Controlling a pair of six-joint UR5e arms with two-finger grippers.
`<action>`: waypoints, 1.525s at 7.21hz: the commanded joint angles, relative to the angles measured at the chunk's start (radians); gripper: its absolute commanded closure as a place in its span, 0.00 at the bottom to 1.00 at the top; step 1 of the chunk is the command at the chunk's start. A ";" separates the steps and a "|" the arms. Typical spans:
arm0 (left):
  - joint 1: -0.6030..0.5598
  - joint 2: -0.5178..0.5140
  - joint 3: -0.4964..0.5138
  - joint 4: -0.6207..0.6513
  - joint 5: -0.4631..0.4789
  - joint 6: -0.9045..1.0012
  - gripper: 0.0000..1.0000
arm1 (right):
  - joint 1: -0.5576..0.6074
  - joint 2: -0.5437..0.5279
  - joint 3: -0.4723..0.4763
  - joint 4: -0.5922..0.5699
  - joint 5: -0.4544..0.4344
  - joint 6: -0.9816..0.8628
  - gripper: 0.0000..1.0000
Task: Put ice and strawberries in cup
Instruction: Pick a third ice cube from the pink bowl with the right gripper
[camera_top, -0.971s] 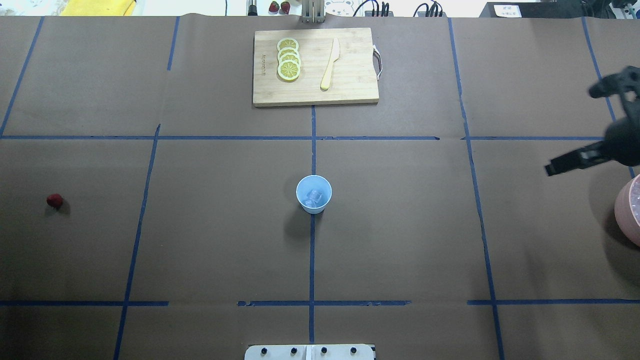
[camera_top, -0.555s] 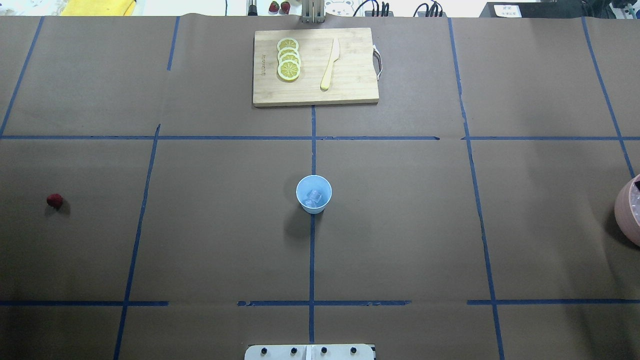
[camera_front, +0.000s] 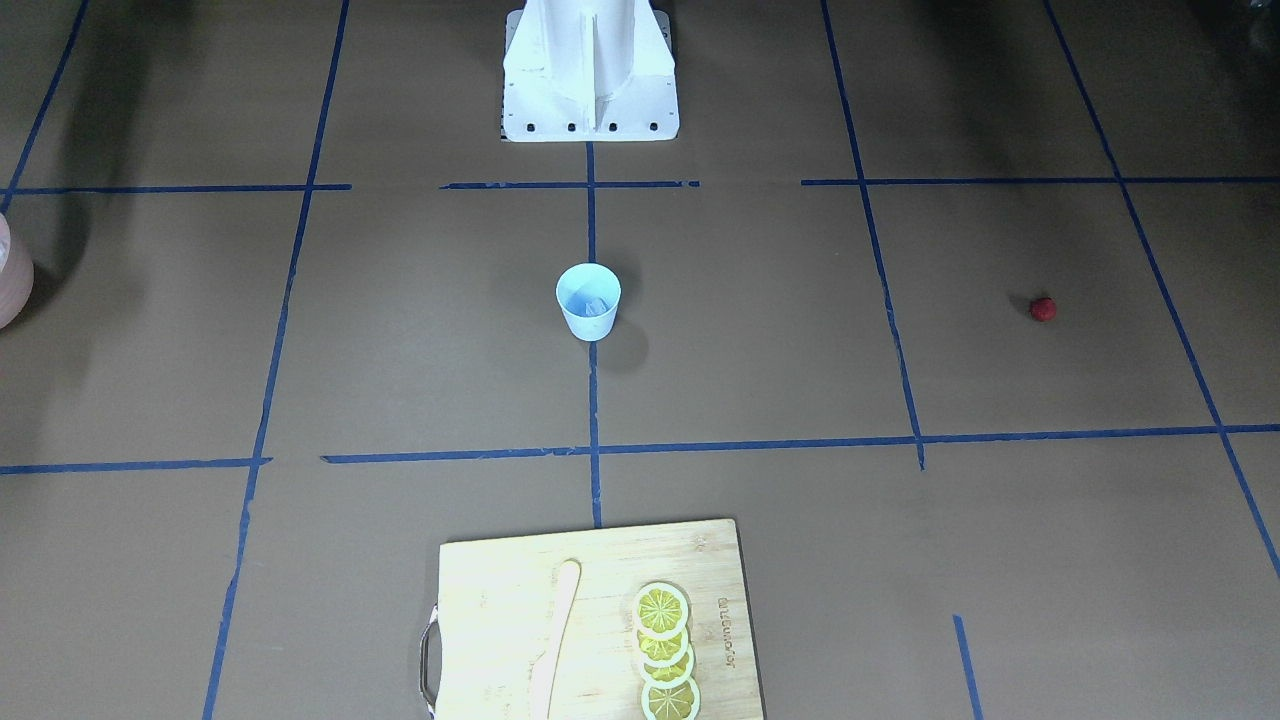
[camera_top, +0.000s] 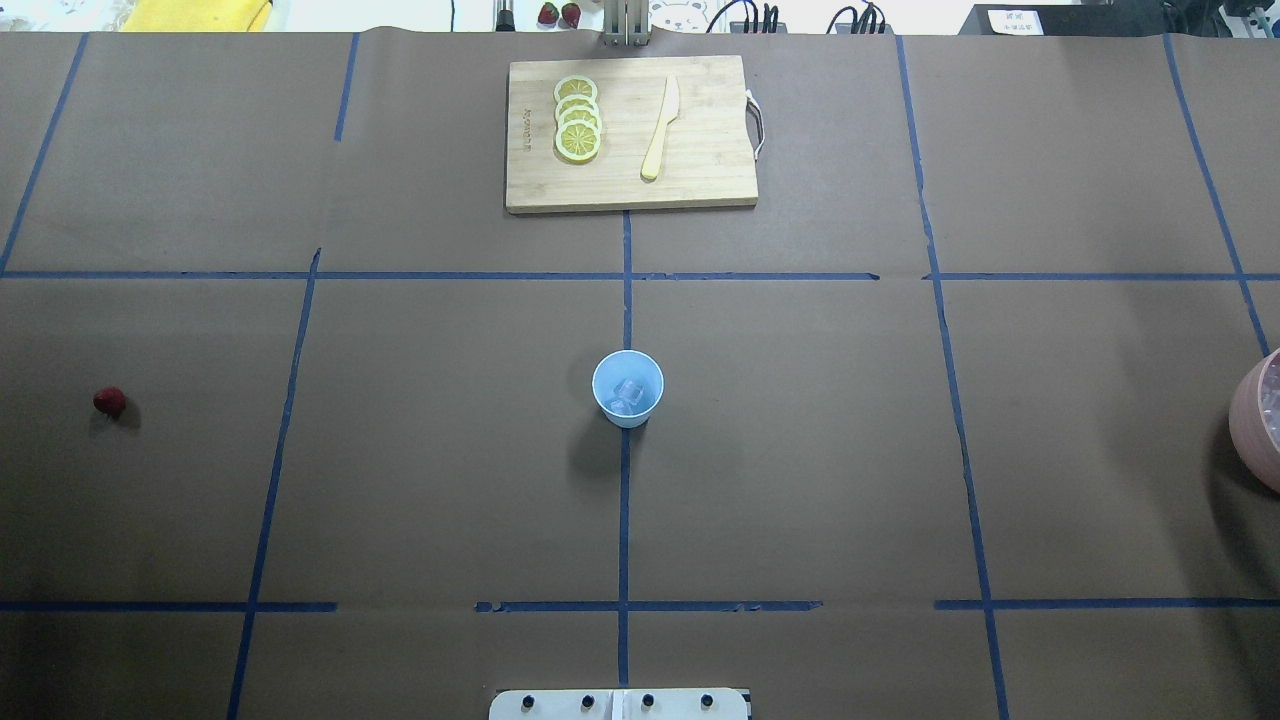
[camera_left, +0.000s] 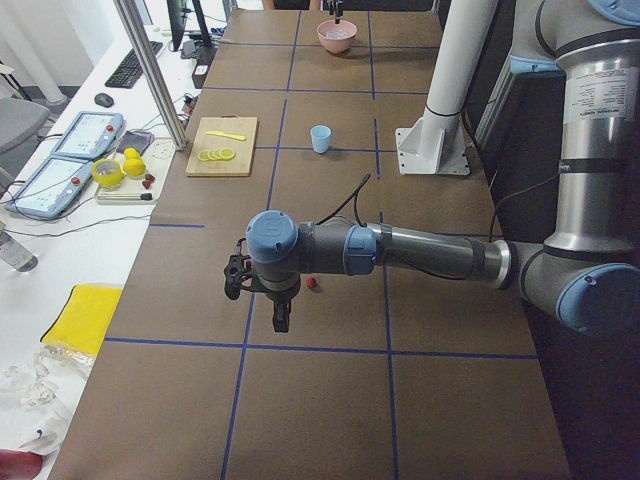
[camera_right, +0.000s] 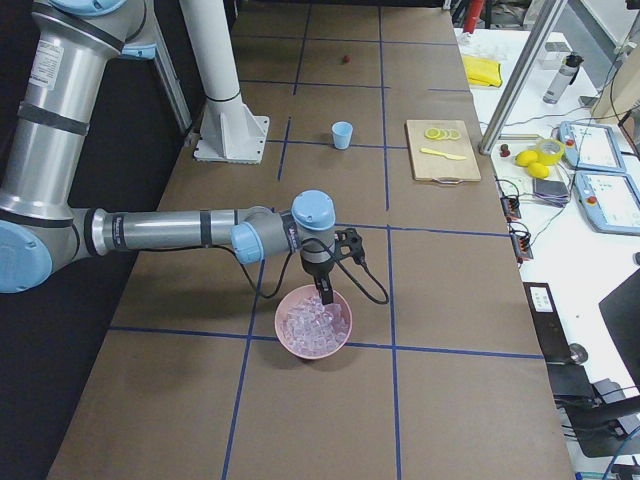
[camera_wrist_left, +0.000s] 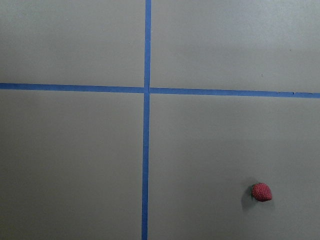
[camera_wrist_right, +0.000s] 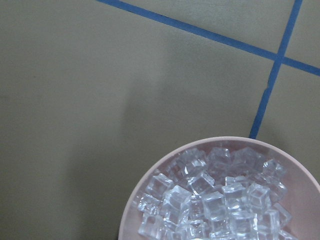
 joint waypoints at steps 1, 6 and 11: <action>0.000 0.009 -0.005 0.001 -0.001 0.000 0.00 | -0.003 -0.016 -0.060 0.120 0.002 0.064 0.00; 0.000 0.013 -0.022 0.001 -0.007 0.000 0.00 | -0.087 -0.016 -0.135 0.120 -0.006 0.078 0.02; 0.000 0.018 -0.025 0.001 -0.007 0.000 0.00 | -0.098 -0.025 -0.149 0.115 -0.015 0.076 0.26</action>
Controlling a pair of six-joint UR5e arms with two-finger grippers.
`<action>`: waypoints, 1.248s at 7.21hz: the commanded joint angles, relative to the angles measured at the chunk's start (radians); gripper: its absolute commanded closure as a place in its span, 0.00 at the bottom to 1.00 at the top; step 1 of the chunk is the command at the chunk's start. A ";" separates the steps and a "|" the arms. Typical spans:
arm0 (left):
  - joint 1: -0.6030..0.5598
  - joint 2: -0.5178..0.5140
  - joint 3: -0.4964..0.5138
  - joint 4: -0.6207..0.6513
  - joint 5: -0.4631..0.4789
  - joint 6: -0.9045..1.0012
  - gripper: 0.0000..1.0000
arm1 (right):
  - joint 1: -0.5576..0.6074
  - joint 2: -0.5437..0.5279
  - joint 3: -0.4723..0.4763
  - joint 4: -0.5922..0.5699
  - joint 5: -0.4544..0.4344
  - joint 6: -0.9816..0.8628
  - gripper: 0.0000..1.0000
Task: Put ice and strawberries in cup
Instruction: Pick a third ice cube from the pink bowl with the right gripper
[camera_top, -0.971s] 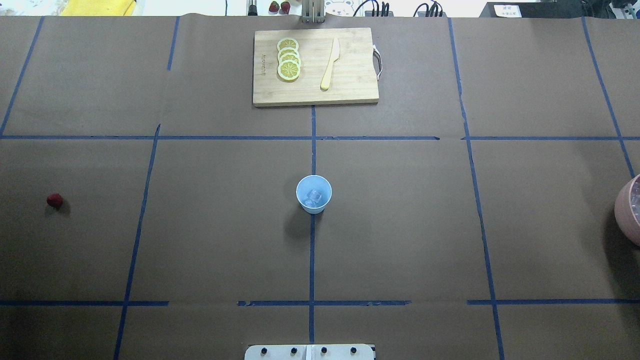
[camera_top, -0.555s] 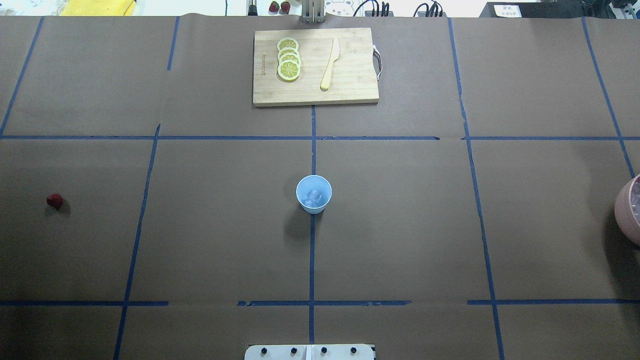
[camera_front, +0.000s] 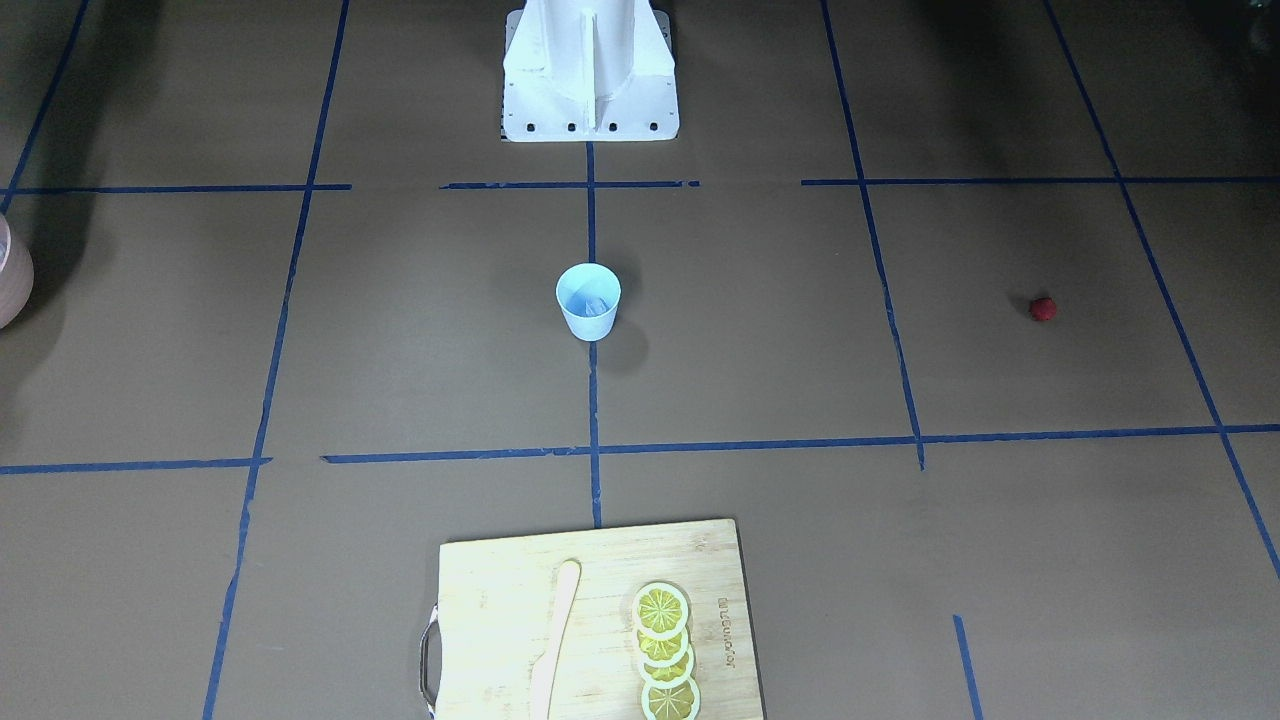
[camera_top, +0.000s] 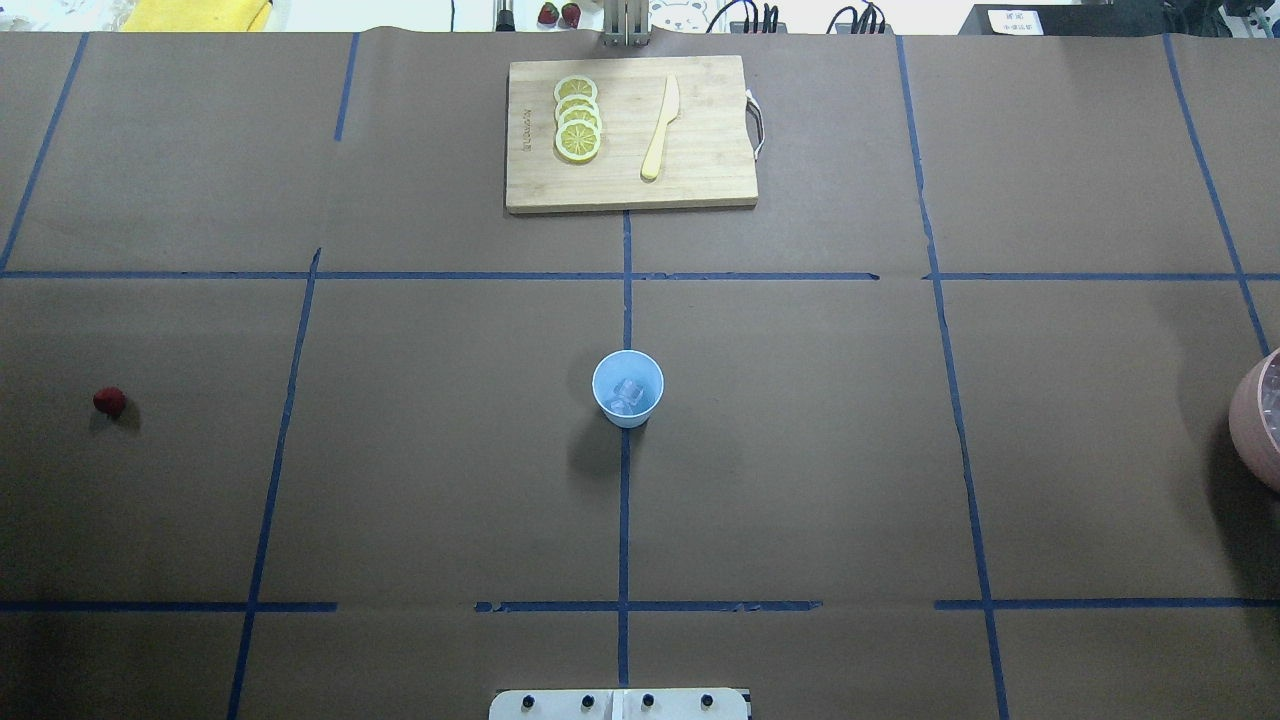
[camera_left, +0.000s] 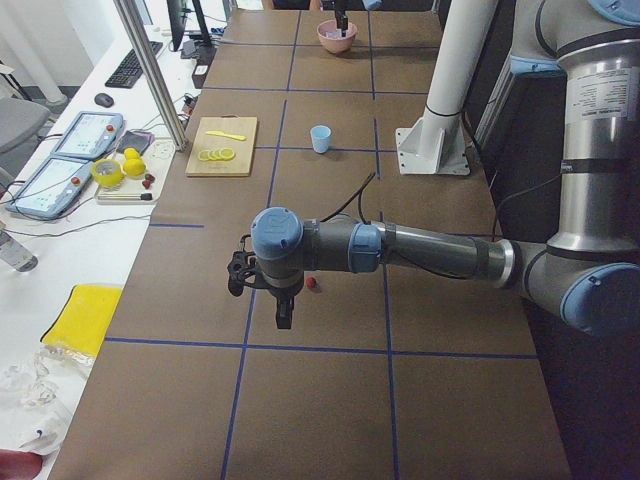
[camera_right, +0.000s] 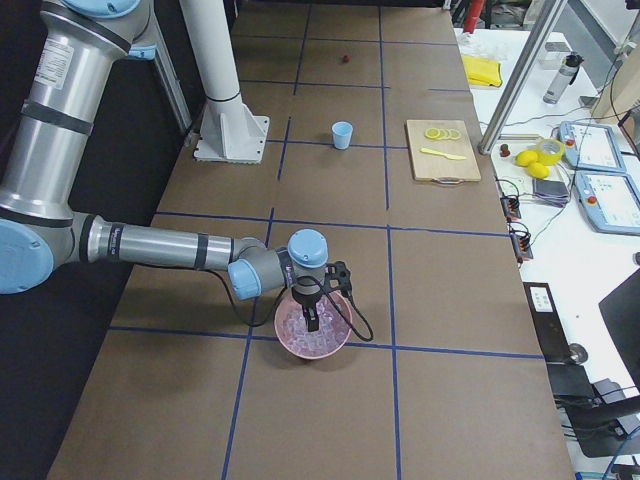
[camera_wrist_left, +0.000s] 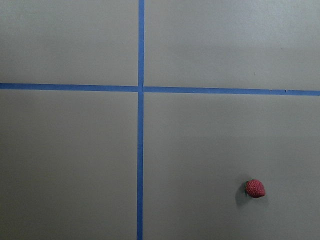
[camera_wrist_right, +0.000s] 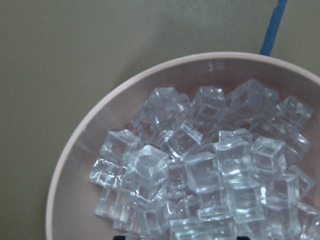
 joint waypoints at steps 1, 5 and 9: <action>0.000 0.008 -0.002 0.000 -0.001 0.000 0.00 | -0.001 -0.003 -0.001 -0.001 -0.005 -0.001 0.28; 0.000 0.008 -0.008 0.000 0.000 0.000 0.00 | -0.001 -0.005 -0.004 -0.001 -0.045 -0.007 0.30; 0.000 0.010 -0.012 0.000 -0.001 0.000 0.00 | -0.001 -0.005 -0.004 -0.001 -0.043 -0.009 0.34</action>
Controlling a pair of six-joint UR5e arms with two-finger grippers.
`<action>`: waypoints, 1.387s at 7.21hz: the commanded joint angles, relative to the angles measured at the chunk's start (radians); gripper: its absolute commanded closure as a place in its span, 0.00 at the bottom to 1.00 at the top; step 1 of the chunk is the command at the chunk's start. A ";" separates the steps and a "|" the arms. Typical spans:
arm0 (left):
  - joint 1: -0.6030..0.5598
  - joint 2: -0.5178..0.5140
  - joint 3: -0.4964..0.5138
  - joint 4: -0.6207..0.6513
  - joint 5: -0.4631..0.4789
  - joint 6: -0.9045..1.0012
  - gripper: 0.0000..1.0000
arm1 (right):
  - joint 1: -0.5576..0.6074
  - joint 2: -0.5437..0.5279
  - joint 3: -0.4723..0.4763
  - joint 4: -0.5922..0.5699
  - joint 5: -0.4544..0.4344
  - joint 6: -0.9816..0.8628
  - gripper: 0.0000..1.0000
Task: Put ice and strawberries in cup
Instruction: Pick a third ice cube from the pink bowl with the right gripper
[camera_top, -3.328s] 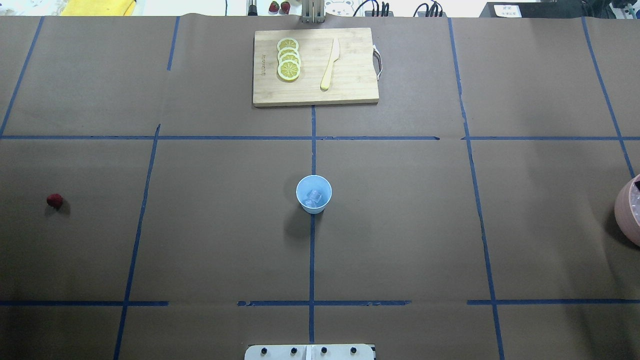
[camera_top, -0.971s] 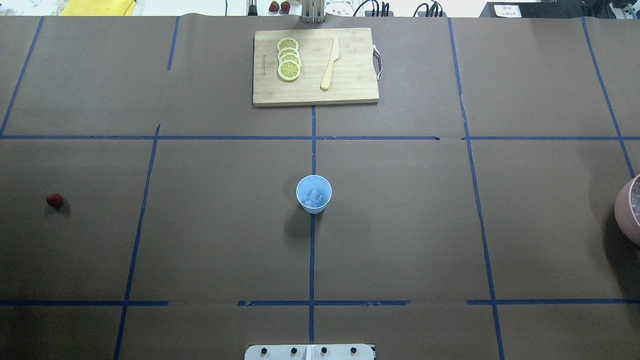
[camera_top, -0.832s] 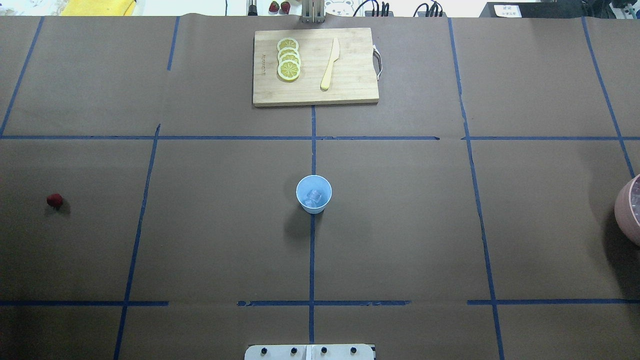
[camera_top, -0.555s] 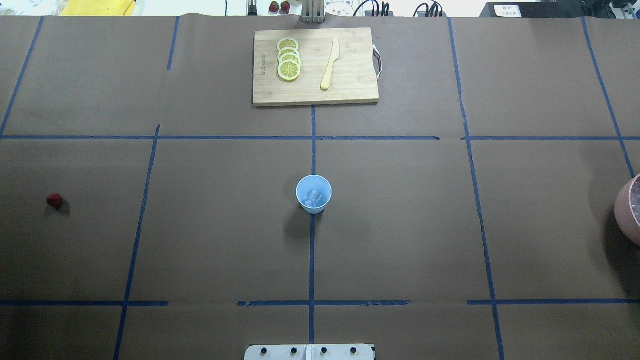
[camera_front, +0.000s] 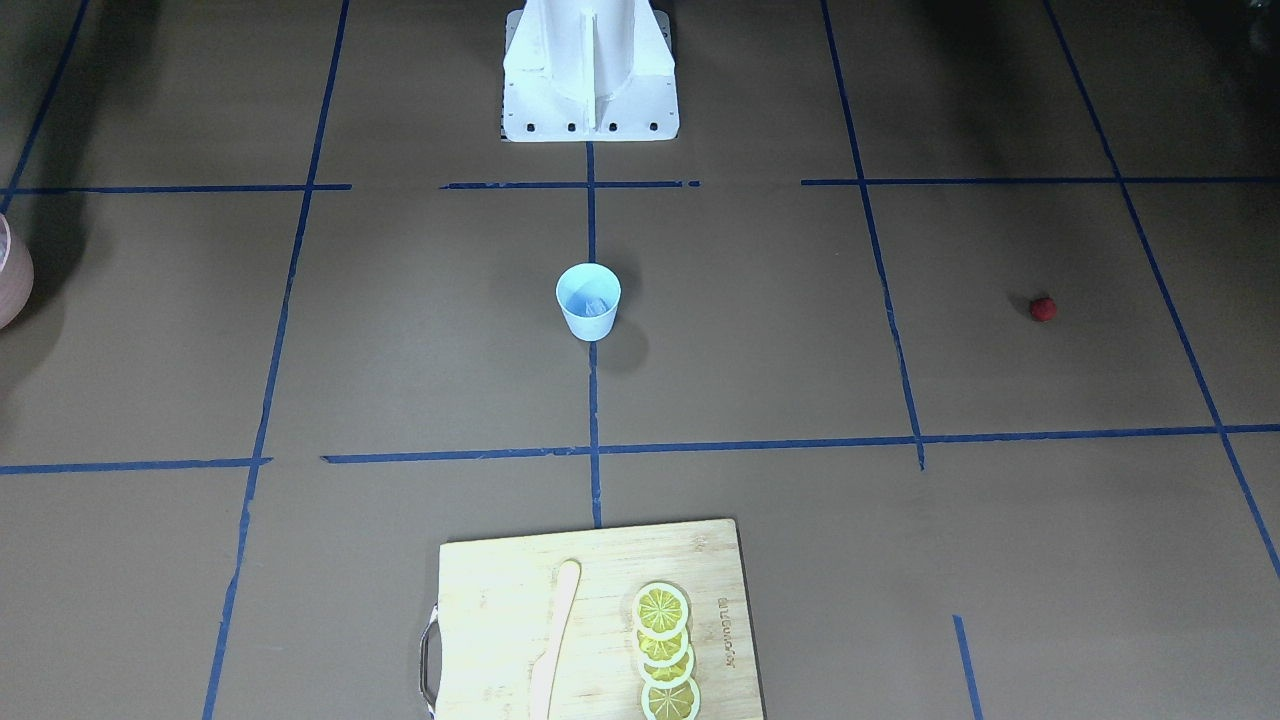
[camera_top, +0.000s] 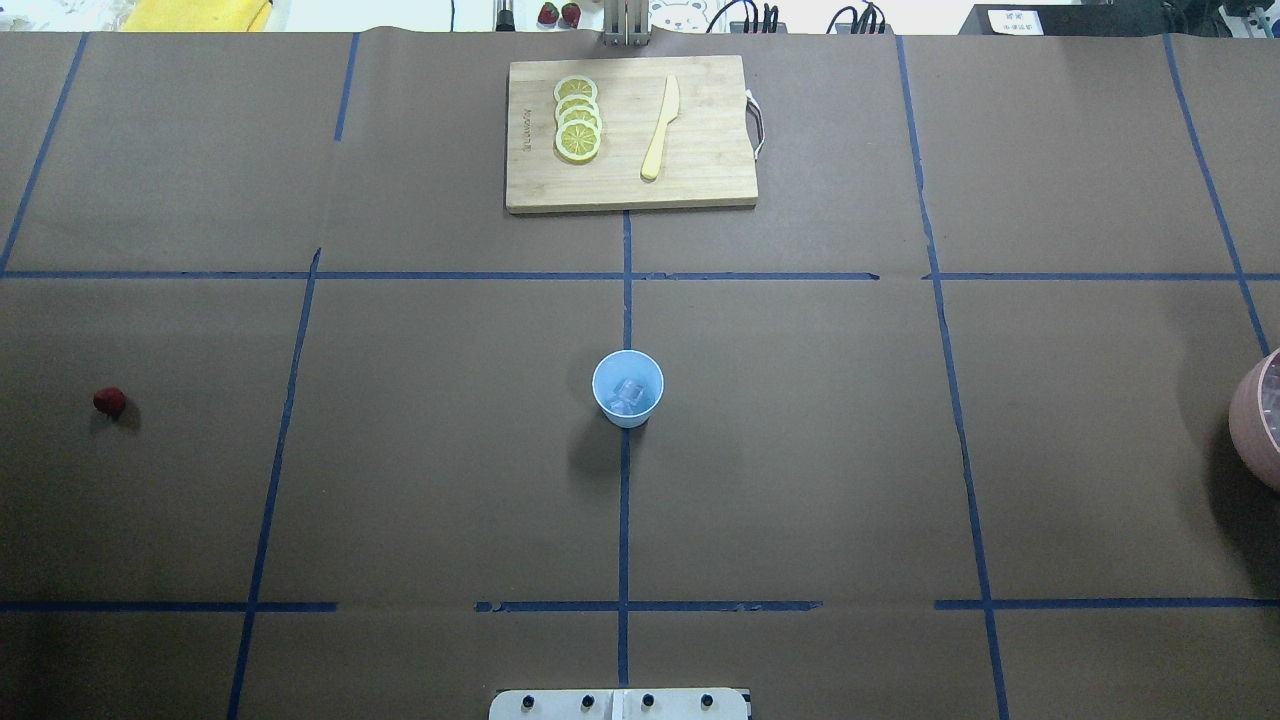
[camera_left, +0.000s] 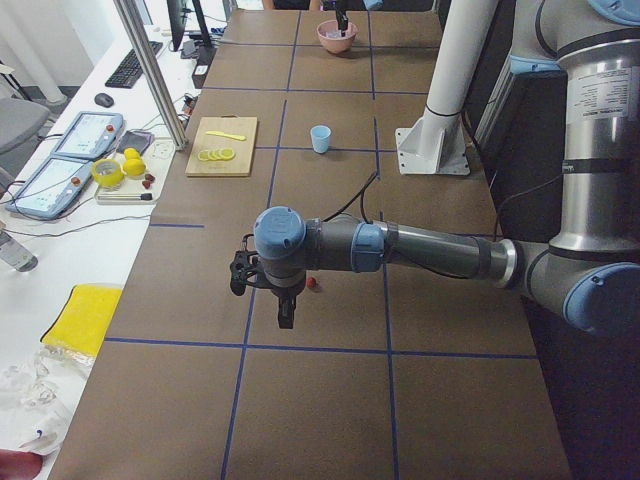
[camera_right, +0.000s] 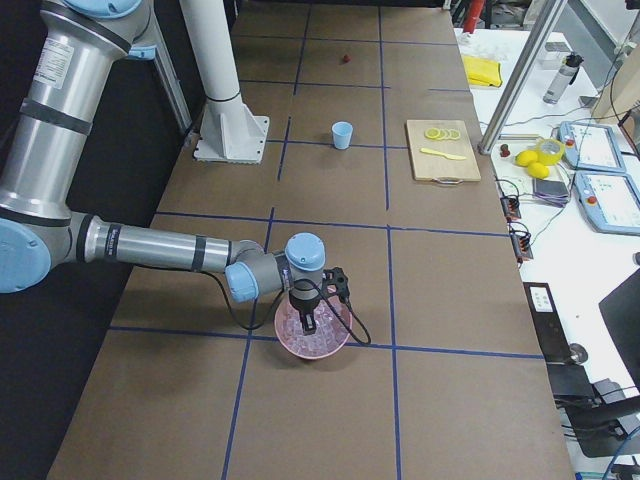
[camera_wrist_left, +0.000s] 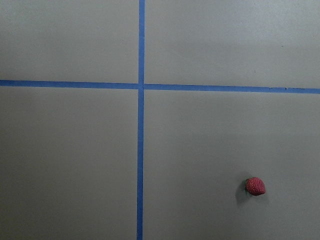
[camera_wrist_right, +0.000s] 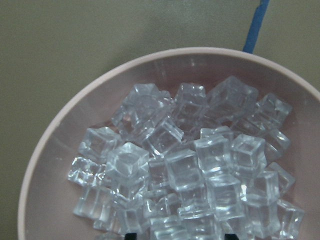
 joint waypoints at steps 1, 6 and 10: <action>0.000 0.000 -0.001 0.000 0.001 0.000 0.00 | -0.001 -0.001 -0.003 -0.002 0.001 -0.001 0.35; 0.000 0.001 -0.006 0.001 0.001 0.000 0.00 | -0.005 0.001 -0.003 0.002 0.017 -0.004 0.97; 0.000 0.004 -0.006 0.002 -0.001 0.000 0.00 | 0.025 -0.010 0.110 -0.023 0.060 -0.004 1.00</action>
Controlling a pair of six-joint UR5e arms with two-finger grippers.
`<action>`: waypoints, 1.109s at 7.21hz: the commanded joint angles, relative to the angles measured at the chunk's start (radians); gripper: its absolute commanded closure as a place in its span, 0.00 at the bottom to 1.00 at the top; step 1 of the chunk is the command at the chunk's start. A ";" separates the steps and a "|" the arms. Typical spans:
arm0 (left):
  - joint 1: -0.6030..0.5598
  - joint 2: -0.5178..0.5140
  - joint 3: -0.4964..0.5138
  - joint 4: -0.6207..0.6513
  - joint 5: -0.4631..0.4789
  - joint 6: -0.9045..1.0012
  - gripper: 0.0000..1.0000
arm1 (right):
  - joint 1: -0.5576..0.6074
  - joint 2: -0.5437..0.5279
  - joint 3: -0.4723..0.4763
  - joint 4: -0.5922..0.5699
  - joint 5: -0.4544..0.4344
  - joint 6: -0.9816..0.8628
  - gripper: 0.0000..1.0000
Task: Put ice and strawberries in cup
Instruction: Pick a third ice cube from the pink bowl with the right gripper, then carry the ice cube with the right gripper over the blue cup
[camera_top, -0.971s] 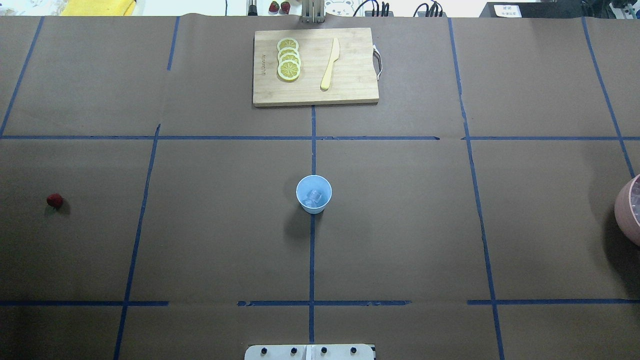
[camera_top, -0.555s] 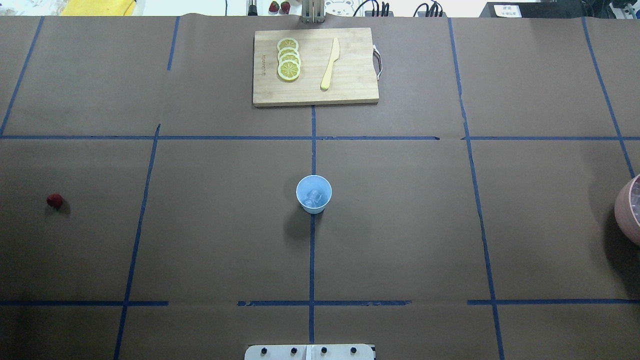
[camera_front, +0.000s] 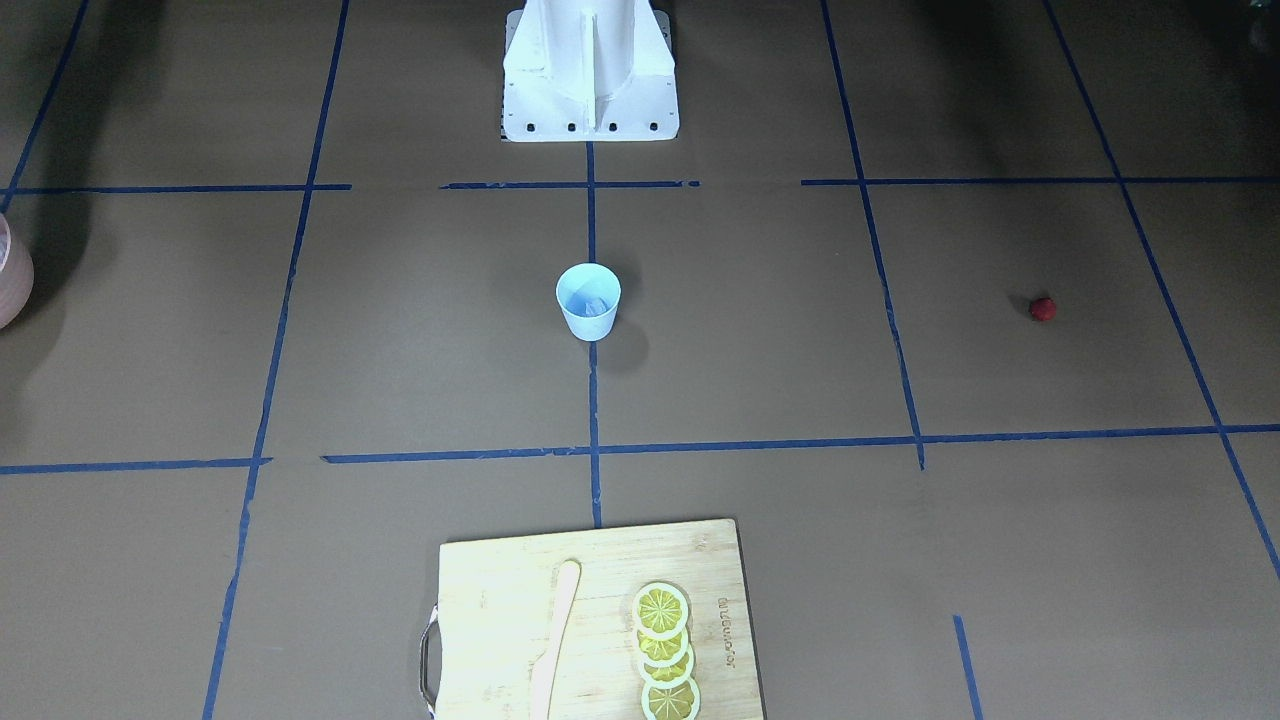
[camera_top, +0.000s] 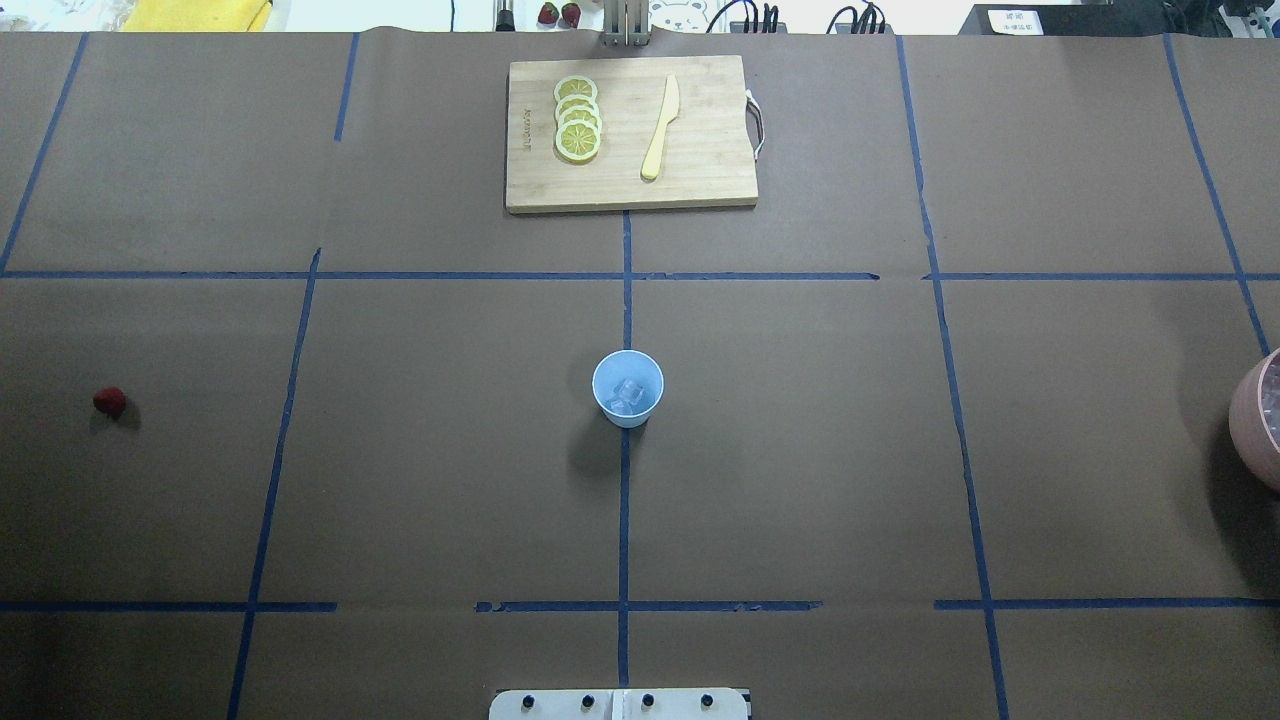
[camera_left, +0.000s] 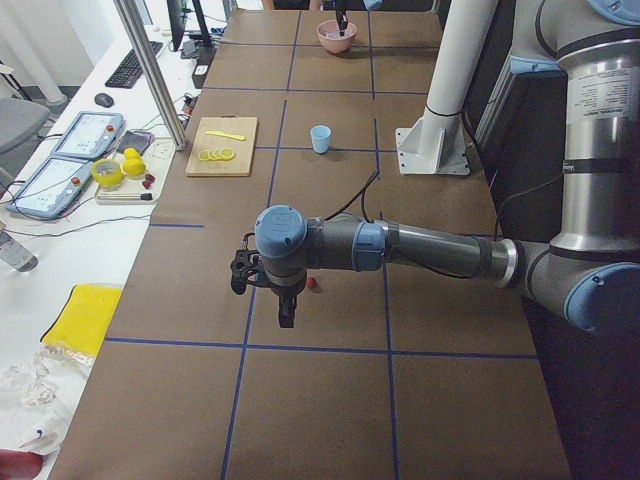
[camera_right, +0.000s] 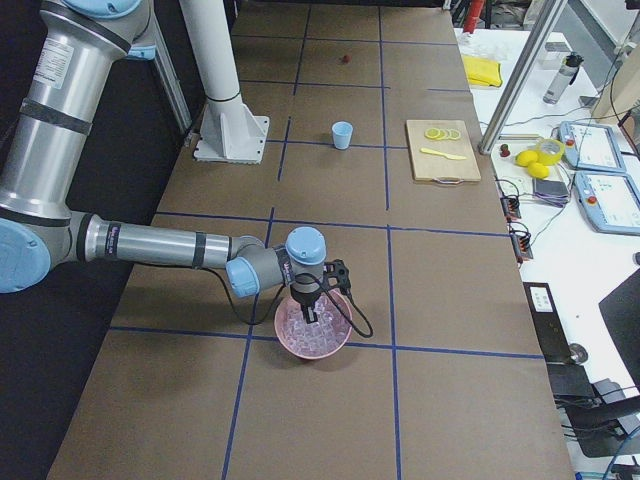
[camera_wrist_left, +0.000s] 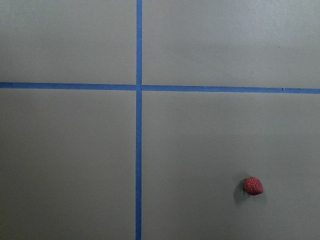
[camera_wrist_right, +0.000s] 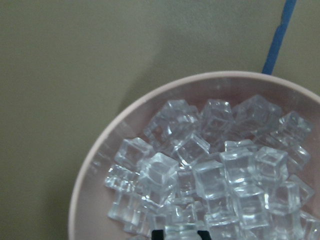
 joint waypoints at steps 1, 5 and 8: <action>0.000 0.001 0.000 0.000 -0.004 -0.012 0.00 | 0.044 -0.001 0.136 -0.106 0.030 0.000 1.00; 0.000 -0.001 0.005 0.000 -0.004 -0.014 0.00 | 0.017 0.401 0.264 -0.589 0.041 0.094 1.00; 0.003 -0.004 0.008 -0.002 0.005 -0.015 0.00 | -0.260 0.735 0.251 -0.750 -0.014 0.518 1.00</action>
